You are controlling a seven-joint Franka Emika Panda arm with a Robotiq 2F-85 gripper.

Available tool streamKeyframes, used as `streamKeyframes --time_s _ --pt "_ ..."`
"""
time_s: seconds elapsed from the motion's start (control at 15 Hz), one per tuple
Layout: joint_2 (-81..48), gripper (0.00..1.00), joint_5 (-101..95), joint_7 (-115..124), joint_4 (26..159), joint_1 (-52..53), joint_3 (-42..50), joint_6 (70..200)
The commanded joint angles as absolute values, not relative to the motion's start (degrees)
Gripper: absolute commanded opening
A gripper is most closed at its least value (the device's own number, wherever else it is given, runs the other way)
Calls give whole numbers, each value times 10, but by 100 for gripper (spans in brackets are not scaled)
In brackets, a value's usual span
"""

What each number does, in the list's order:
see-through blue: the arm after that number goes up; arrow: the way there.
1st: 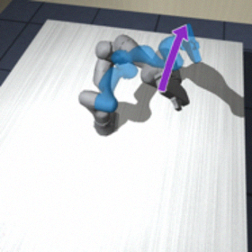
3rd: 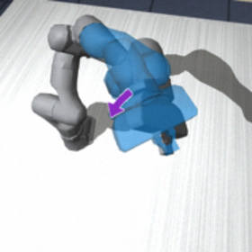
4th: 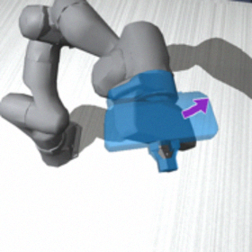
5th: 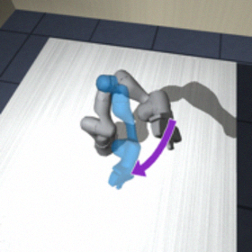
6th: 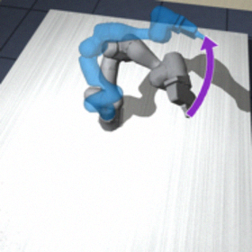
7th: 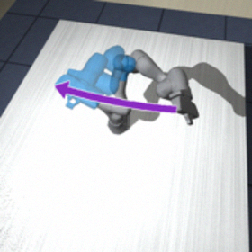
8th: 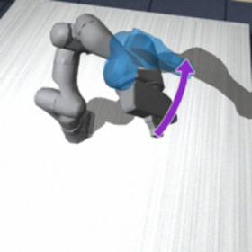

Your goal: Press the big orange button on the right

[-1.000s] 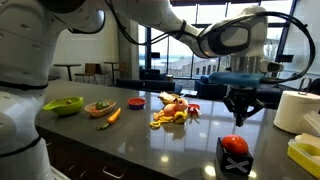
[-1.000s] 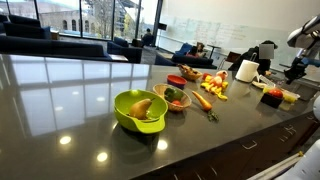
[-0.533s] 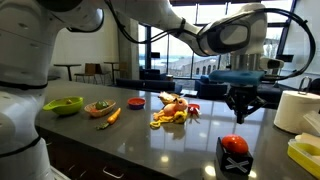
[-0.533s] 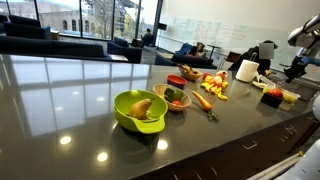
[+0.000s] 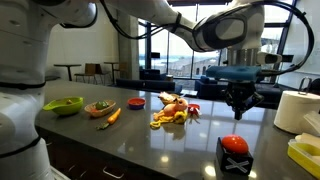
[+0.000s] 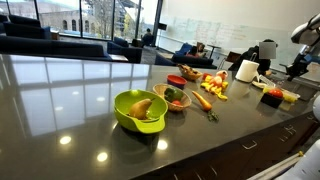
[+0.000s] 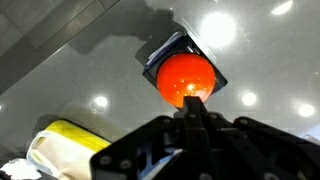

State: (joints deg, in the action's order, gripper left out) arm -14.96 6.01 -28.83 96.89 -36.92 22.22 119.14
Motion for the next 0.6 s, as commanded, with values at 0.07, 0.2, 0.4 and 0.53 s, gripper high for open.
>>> streamKeyframes --time_s 0.07,0.2,0.4,0.53 --pt "-151 1 59 -287 965 -375 215 1189" --pt "-156 0 59 -285 961 -376 215 1191" --pt "-181 0 61 -285 948 -379 213 1197" --pt "-195 0 60 -286 943 -380 210 1201"
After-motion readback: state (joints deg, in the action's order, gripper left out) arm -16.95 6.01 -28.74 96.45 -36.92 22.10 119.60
